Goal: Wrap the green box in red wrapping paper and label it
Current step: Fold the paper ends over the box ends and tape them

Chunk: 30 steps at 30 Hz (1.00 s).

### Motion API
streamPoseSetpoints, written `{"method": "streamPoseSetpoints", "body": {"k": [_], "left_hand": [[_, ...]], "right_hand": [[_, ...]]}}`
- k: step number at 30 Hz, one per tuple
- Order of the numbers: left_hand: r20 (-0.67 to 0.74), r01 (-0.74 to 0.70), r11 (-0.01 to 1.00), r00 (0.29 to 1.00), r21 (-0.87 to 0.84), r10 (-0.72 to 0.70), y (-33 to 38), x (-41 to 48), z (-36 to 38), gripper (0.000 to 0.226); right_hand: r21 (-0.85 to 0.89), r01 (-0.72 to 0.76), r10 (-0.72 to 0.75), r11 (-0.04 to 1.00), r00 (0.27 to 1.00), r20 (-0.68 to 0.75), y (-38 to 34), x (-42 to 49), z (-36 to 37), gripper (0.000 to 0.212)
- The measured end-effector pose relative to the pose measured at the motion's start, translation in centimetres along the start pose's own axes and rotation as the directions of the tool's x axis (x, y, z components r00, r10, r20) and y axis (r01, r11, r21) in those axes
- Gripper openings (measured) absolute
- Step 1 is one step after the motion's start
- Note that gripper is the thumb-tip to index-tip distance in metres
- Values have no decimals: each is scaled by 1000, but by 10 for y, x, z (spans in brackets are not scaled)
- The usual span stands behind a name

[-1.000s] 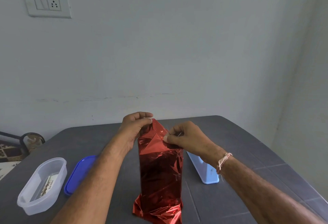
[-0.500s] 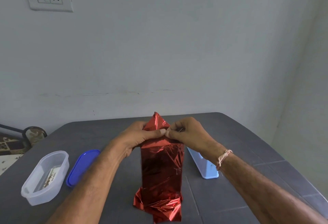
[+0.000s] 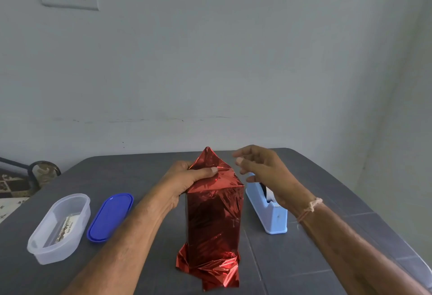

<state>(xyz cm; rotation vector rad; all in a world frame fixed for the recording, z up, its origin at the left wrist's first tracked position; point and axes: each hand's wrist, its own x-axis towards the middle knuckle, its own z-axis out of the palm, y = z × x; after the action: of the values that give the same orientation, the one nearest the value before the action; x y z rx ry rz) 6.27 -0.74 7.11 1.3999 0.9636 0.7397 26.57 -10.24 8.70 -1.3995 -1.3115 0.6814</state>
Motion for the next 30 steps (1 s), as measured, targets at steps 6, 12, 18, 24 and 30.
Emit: {"method": "streamPoseSetpoints", "body": {"k": [6, 12, 18, 24, 30], "left_hand": [[-15, -25, 1000, 1000, -2, 25, -3, -1, 2, 34], [-81, -27, 999, 996, -20, 25, -3, -1, 5, 29], [-28, 42, 999, 999, 30, -42, 1, 7, -2, 51], [16, 69, 997, 997, 43, -70, 7, 5, -5, 40], [9, 46, 995, 999, 91, -47, 8, 3, -6, 25]], "right_hand": [[17, -87, 83, 996, 985, 151, 12, -9, 6, 15], [102, -132, 118, 986, 984, 132, 14, -4, 11, 13], [128, -184, 157, 975, 968, 196, 14, -5, 6, 20], [132, -222, 193, 966, 960, 202, 12, -2, 8, 22], [144, -266, 229, 953, 946, 231, 9, -2, 5, 22]]}}
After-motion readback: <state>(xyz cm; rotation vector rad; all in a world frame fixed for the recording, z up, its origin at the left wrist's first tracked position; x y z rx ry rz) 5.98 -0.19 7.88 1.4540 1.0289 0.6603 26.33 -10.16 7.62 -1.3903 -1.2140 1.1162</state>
